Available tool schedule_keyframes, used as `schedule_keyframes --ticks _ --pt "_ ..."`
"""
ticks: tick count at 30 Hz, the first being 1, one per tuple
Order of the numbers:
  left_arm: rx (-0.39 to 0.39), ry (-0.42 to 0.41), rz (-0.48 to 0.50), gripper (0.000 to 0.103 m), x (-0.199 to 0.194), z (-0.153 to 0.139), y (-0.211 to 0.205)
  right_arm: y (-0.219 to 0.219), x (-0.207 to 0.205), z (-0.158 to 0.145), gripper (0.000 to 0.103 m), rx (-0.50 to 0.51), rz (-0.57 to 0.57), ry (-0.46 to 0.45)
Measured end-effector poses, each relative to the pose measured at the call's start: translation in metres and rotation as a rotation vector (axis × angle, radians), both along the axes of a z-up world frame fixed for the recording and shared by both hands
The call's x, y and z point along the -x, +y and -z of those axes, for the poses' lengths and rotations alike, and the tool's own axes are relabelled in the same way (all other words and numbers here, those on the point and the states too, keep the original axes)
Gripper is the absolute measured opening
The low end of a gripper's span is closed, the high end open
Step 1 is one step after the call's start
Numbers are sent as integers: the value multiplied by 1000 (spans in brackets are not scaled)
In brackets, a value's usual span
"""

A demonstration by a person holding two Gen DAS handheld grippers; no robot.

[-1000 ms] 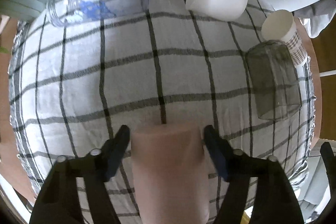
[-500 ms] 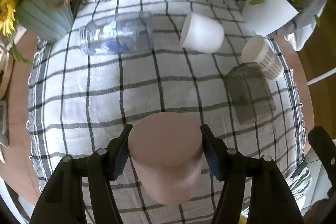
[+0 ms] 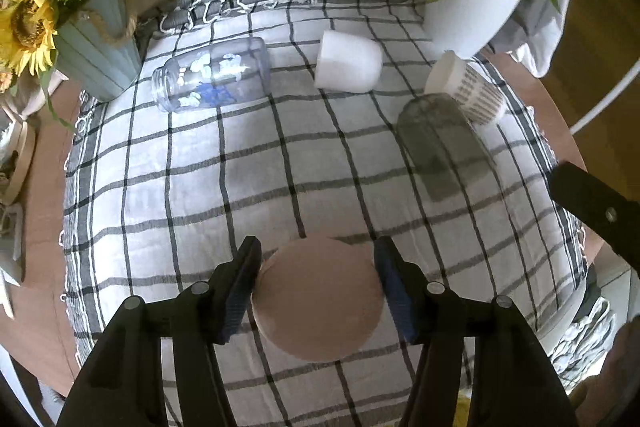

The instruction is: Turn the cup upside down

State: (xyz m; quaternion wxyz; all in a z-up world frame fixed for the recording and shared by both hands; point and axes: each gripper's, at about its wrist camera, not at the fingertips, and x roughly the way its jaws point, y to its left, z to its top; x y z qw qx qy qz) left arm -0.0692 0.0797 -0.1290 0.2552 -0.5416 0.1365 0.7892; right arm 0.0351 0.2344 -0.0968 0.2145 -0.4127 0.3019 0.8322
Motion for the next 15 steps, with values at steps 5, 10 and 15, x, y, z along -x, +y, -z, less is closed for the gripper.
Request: schedule_keyframes --ticks 5,10,15 --pt "-7 5 -17 58 1 0 -4 -6 -2 0 85 -21 -18 -11" --pt "-13 -3 -28 62 3 1 -7 -7 -1 0 85 -15 -21 -12" --pt "-33 2 -37 86 4 -1 -9 -9 -1 -3 85 -32 -19 -13"
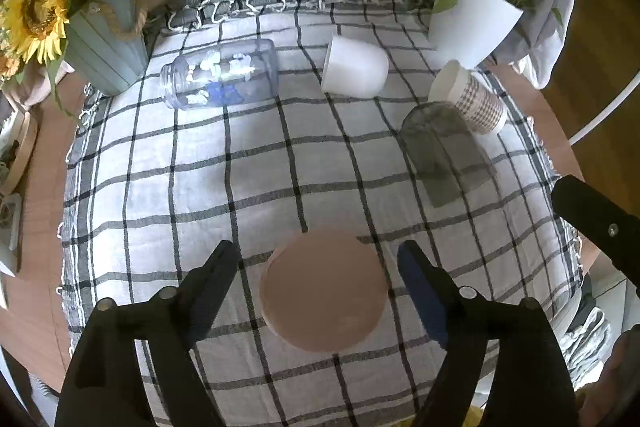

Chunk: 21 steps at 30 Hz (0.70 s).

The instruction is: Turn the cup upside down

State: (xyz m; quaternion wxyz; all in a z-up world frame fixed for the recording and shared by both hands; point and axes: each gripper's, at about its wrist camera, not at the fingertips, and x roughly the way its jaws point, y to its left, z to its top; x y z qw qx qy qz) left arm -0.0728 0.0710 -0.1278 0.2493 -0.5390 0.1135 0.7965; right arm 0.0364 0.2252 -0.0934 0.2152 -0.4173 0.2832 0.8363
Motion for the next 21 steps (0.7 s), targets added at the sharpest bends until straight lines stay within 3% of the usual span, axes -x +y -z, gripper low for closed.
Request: schedule_keyframes --ticks 3,9,16,21 --pt "0 24 -18 88 -3 -8 -3 -1 -2 -6 87 -16 3 0" --pt "-33 162 -99 101 -21 -47 -27 -10 -13 -35 92 -88 -2 45" --pt "-63 277 -230 103 -35 -81 -72 -30 -22 -72 92 -165 -57 120" --pt "-79 325 -262 103 -48 -98 -89 -46 -26 -83 93 -169 -99 152"
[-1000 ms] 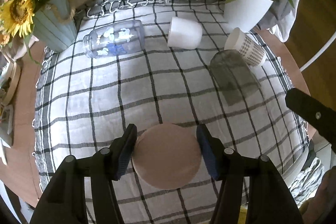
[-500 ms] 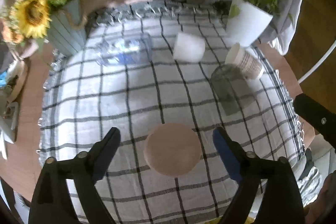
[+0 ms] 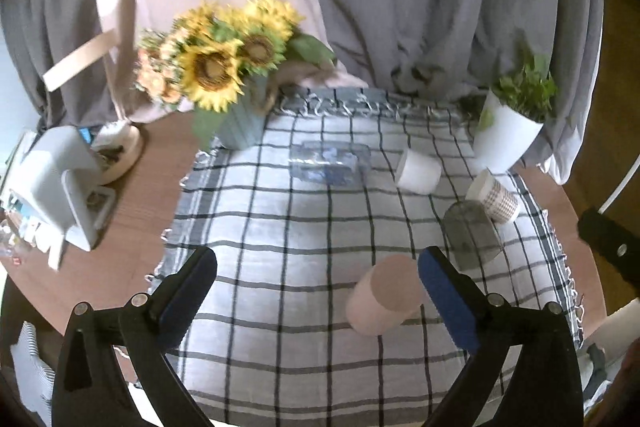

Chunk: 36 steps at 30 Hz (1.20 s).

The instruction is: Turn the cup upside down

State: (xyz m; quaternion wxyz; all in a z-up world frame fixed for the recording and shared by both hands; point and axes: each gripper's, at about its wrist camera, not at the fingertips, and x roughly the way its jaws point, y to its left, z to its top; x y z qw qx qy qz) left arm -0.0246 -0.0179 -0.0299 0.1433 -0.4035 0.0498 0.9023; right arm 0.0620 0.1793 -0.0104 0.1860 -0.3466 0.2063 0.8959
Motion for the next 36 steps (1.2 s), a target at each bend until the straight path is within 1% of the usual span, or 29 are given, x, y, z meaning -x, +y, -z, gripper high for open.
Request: schedule_keyframes --ticks 5,11,13,20,29,36 --pt "10 62 -35 103 -14 -14 -14 -19 -3 -3 93 -34 -48 -1" --pt "13 113 -57 103 -26 -24 -26 -33 -9 -4 93 -71 -54 -1" --pt "-6 116 -47 103 -27 -27 -29 -36 -9 -5 93 -77 -52 -1" --pt "-35 136 -40 103 -30 -33 -31 -48 -8 -9 93 -106 -78 4" --pt "-40 143 -41 103 -32 -33 -32 -49 -7 -12 93 -118 -82 13" --pt "-46 127 -38 103 -30 -32 -32 -49 -7 -13 93 -116 -83 14"
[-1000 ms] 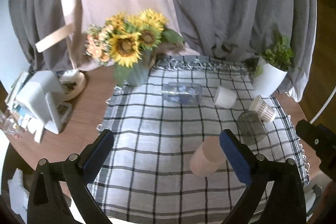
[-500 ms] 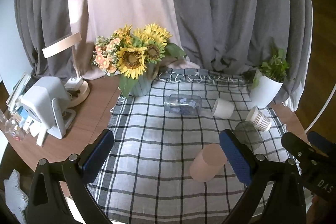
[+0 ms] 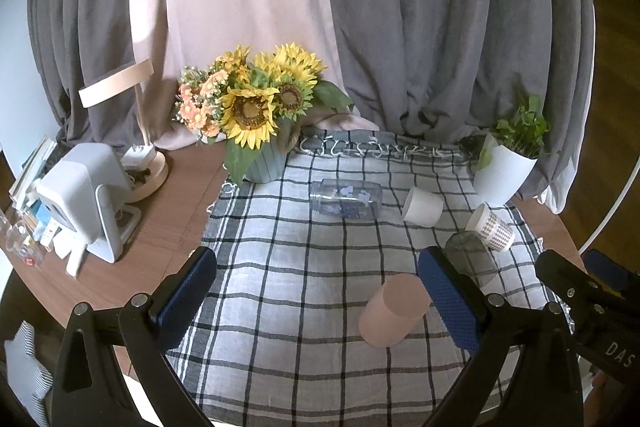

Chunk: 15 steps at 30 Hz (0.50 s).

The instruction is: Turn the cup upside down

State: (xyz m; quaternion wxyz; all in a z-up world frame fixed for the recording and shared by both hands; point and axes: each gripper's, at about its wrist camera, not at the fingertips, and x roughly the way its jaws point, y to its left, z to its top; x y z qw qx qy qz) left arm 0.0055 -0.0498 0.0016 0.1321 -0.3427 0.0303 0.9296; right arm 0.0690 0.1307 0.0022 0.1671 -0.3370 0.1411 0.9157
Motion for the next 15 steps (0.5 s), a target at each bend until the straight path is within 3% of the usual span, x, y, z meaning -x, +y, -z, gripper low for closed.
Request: schedule_keyframes --ticks 15 --pt "1 -3 -2 103 1 1 2 2 1 3 93 7 4 -1"
